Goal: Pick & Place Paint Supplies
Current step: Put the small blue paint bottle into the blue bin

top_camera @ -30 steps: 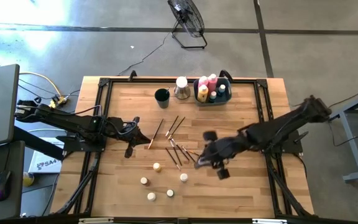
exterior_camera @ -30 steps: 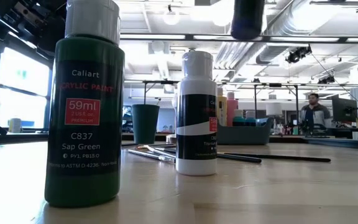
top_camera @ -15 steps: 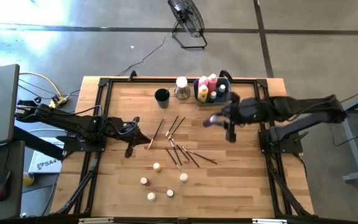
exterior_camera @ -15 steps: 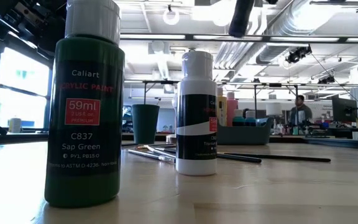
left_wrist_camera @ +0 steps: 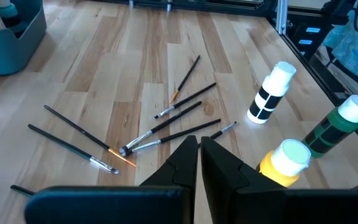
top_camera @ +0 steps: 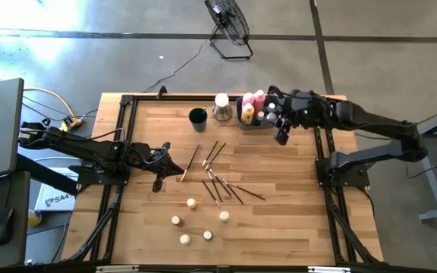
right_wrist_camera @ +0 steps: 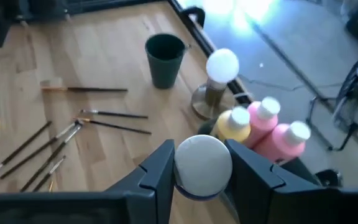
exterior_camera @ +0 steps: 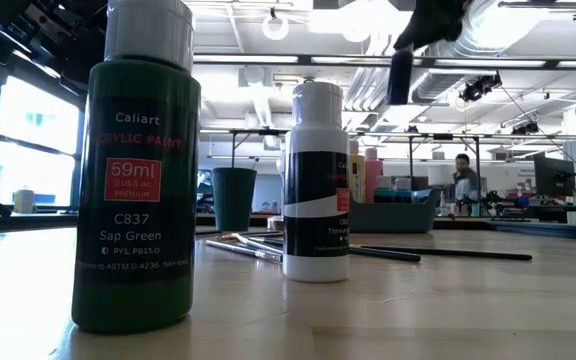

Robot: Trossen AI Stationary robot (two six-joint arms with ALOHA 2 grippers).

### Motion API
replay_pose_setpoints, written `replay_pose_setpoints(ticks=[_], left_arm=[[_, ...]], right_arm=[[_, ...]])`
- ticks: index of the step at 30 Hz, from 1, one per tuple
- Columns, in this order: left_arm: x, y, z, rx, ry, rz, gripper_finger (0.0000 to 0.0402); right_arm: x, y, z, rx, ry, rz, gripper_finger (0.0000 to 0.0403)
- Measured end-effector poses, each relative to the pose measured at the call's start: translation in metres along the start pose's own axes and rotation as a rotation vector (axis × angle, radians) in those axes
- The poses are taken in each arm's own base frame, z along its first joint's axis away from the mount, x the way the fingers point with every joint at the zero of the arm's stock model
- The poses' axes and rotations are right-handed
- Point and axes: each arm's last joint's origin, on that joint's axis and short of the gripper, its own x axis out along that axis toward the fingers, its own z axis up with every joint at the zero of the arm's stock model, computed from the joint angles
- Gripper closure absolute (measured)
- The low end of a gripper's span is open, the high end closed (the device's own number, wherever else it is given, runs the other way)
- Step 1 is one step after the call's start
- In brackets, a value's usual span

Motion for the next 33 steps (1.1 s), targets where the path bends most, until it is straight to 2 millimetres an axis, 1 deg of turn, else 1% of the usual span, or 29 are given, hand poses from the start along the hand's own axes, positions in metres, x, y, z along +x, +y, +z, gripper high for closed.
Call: replay_pose_setpoints(ticks=[4,10,14,17,21,26,30,33], left_arm=[[0.000,0.000,0.000,0.000,0.000,0.002,0.0382],[0.000,0.000,0.000,0.000,0.000,0.003,0.0382],[0.000,0.000,0.000,0.000,0.001,0.002,0.0382],[0.000,0.000,0.000,0.000,0.000,0.002,0.0382],[0.000,0.000,0.000,0.000,0.000,0.002,0.0382],[0.000,0.000,0.000,0.000,0.001,0.002,0.0382],[0.000,0.000,0.000,0.000,0.001,0.002,0.0382],[0.000,0.000,0.000,0.006,0.001,0.001,0.0382]], right_arm=[[0.011,-0.014,-0.009,0.024,0.035,0.003,0.0279],[0.033,-0.032,-0.026,0.031,0.029,0.001,0.0287],[0.045,-0.047,-0.040,0.057,0.040,-0.026,0.0278],[0.054,-0.058,-0.052,0.082,0.049,-0.041,0.0282],[0.062,-0.072,-0.065,0.104,0.038,-0.052,0.0288],[0.071,-0.085,-0.080,0.137,0.011,-0.059,0.0275],[0.075,-0.094,-0.090,0.159,0.016,-0.074,0.0285],[0.080,-0.098,-0.093,0.166,0.025,-0.082,0.0288]])
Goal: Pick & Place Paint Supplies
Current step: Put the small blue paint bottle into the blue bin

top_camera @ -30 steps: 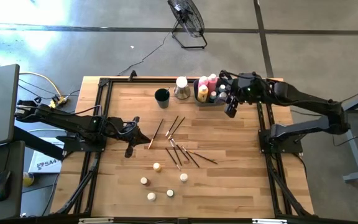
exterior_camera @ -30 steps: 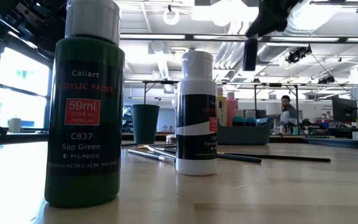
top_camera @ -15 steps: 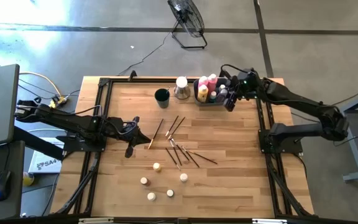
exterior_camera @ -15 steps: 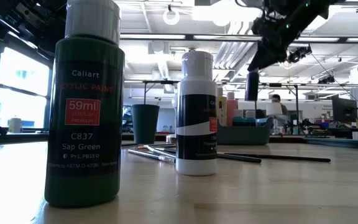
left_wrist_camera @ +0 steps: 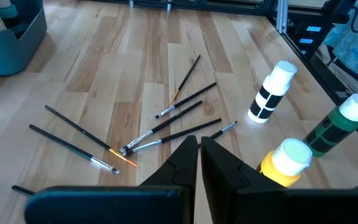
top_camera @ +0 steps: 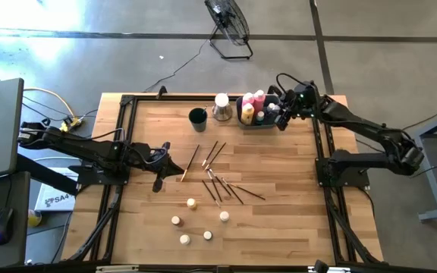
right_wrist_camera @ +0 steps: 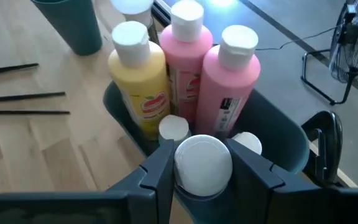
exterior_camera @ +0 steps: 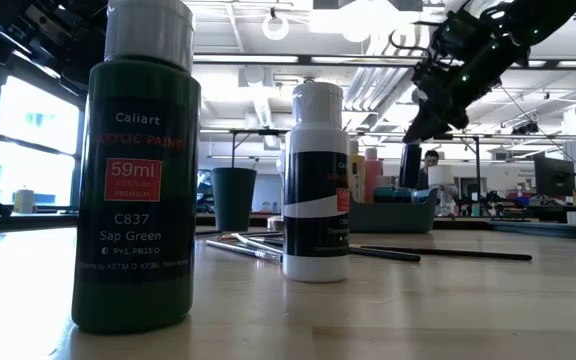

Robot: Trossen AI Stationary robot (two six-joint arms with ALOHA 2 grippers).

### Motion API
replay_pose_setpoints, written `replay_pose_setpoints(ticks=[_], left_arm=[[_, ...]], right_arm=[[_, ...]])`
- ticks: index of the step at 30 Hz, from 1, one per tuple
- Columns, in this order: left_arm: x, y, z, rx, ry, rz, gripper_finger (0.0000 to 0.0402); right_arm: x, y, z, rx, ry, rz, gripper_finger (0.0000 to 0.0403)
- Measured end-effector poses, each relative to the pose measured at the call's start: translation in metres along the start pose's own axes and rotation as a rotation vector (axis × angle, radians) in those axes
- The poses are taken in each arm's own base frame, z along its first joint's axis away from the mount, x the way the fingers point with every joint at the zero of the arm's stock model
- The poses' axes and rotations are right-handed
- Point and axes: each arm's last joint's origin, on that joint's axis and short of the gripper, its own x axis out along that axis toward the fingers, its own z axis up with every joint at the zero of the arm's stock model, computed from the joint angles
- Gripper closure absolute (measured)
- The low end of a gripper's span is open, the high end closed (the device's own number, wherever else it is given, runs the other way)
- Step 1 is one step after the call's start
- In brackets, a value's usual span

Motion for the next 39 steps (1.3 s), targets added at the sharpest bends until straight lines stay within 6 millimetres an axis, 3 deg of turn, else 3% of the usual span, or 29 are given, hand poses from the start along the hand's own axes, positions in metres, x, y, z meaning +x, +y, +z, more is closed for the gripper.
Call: replay_pose_setpoints(ticks=[5,23,39], left_arm=[[0.000,0.000,0.000,0.002,0.000,-0.003,0.0382],[0.000,0.000,0.000,0.002,0.001,-0.003,0.0382],[0.000,0.000,0.000,0.003,0.001,-0.002,0.0382]], right_arm=[[0.009,-0.004,-0.002,0.012,0.025,-0.007,0.0272],[0.057,-0.010,-0.016,0.046,0.143,-0.005,0.0285],[0.061,-0.010,-0.019,0.048,0.165,0.000,0.0221]])
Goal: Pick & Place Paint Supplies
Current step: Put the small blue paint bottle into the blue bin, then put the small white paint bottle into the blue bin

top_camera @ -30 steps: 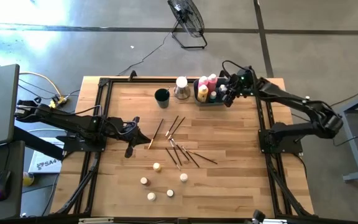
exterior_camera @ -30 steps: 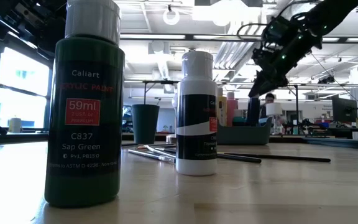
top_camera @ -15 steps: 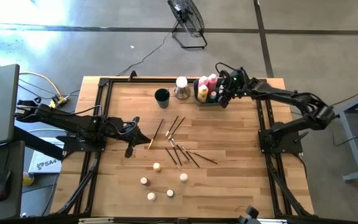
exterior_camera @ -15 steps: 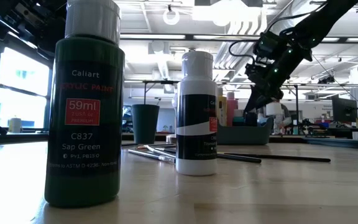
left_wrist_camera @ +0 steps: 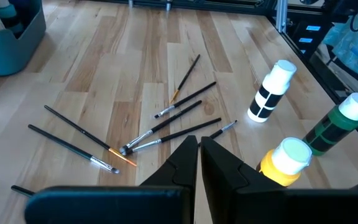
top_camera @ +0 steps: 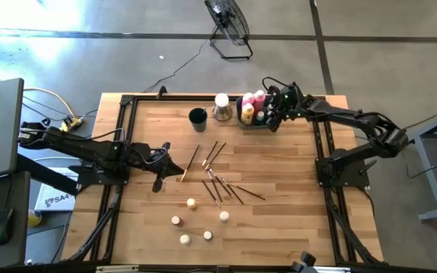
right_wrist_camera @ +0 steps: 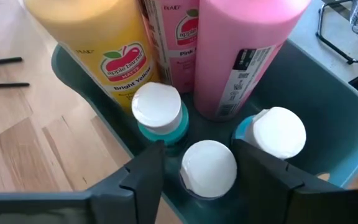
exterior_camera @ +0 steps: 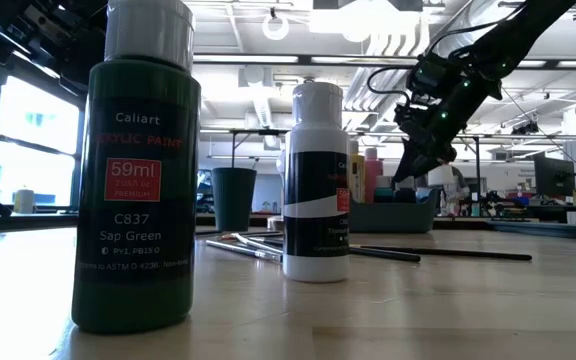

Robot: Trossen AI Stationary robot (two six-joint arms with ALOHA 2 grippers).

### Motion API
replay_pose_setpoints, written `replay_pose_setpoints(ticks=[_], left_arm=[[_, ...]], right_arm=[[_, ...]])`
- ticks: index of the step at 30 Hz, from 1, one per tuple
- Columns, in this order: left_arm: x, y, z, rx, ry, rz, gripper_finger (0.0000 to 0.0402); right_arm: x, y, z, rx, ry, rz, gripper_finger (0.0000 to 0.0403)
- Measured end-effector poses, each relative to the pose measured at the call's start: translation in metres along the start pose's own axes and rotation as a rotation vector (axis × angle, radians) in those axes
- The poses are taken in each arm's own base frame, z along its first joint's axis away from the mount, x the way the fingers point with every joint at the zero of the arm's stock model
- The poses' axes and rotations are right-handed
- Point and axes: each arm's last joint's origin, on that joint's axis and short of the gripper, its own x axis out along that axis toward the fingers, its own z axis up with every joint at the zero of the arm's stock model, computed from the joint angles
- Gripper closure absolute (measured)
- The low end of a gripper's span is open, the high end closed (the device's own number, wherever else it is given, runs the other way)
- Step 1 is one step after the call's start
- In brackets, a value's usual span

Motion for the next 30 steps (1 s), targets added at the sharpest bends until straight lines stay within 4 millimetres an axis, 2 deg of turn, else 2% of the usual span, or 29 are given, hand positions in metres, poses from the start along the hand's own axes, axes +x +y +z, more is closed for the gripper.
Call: replay_pose_setpoints(ticks=[4,9,18,21,30], left_arm=[[0.000,0.000,0.000,0.000,0.000,0.000,0.0382],[0.000,0.000,0.000,0.000,0.000,0.000,0.0382],[0.000,0.000,0.000,0.000,0.000,0.004,0.0382],[0.000,0.000,0.000,0.000,-0.001,0.003,0.0382],[0.000,0.000,0.000,0.000,-0.001,0.003,0.0382]], right_arm=[[-0.005,0.000,0.002,-0.003,-0.019,-0.002,0.0220],[-0.021,0.002,0.006,-0.009,-0.067,-0.001,0.0222],[-0.071,0.017,0.005,-0.023,-0.160,0.146,0.0224],[-0.089,0.026,0.003,-0.012,-0.207,0.248,0.0227],[-0.137,0.063,-0.001,-0.080,-0.323,0.725,0.0228]])
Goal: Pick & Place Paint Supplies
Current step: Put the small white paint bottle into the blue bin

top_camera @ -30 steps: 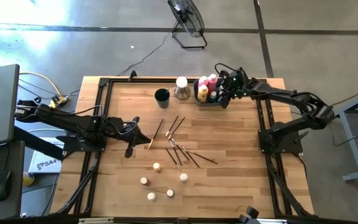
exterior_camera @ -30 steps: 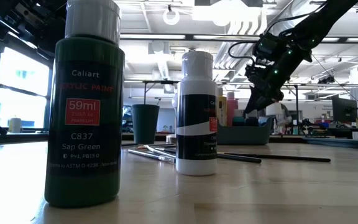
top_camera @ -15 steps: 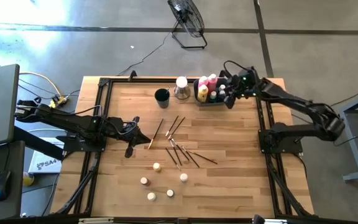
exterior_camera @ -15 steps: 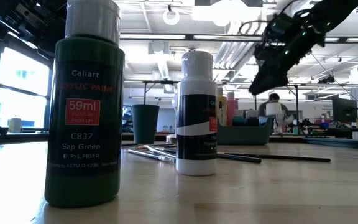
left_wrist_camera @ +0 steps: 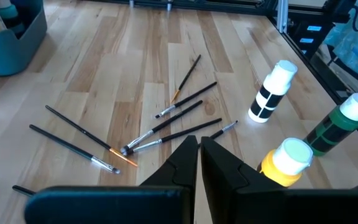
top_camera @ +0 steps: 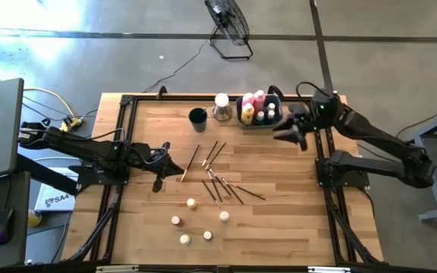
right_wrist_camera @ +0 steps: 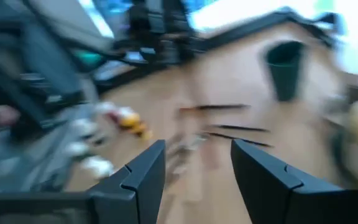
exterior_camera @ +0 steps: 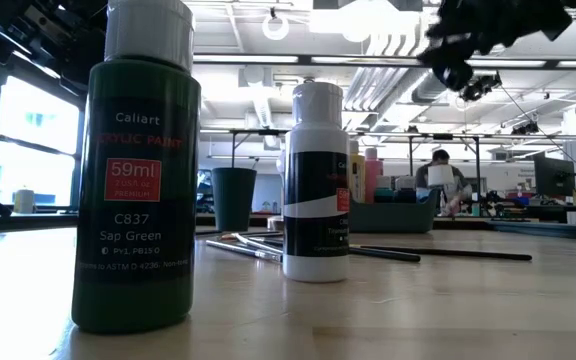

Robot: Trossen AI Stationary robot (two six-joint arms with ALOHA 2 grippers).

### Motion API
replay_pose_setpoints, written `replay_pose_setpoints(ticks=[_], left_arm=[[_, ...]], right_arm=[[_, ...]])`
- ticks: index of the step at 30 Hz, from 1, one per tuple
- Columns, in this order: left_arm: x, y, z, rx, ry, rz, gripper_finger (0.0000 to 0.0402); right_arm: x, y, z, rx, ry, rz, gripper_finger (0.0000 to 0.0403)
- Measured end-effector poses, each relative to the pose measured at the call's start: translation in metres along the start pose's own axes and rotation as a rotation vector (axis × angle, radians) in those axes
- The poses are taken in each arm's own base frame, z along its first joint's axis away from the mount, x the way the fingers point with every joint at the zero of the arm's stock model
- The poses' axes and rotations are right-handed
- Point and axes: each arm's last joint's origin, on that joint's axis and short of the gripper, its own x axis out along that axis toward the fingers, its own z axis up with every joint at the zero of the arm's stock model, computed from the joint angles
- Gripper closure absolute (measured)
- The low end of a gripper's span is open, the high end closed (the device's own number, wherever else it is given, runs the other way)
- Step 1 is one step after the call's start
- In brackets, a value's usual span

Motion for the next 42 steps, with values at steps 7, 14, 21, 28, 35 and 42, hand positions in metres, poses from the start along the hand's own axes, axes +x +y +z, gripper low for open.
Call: replay_pose_setpoints(ticks=[7,14,21,28,35,42], left_arm=[[0.000,0.000,0.000,0.002,0.000,0.004,0.0382],[0.000,0.000,0.000,0.000,0.001,0.007,0.0382],[0.000,0.000,0.000,0.000,0.001,0.007,0.0382],[0.000,0.000,0.000,0.000,0.000,0.011,0.0382],[0.000,0.000,0.000,0.000,0.000,0.015,0.0382],[0.000,0.000,0.000,0.000,0.000,0.015,0.0382]], right_arm=[[0.003,0.032,0.003,-0.086,-0.055,0.064,0.0231],[0.020,0.058,-0.002,-0.156,-0.030,0.112,0.0282],[0.044,0.074,-0.014,-0.175,0.061,0.114,0.0338],[0.079,0.096,-0.028,-0.214,0.134,0.248,0.0357],[0.115,0.117,-0.038,-0.267,0.103,0.362,0.0357],[0.146,0.126,-0.052,-0.287,0.086,0.411,0.0357]])
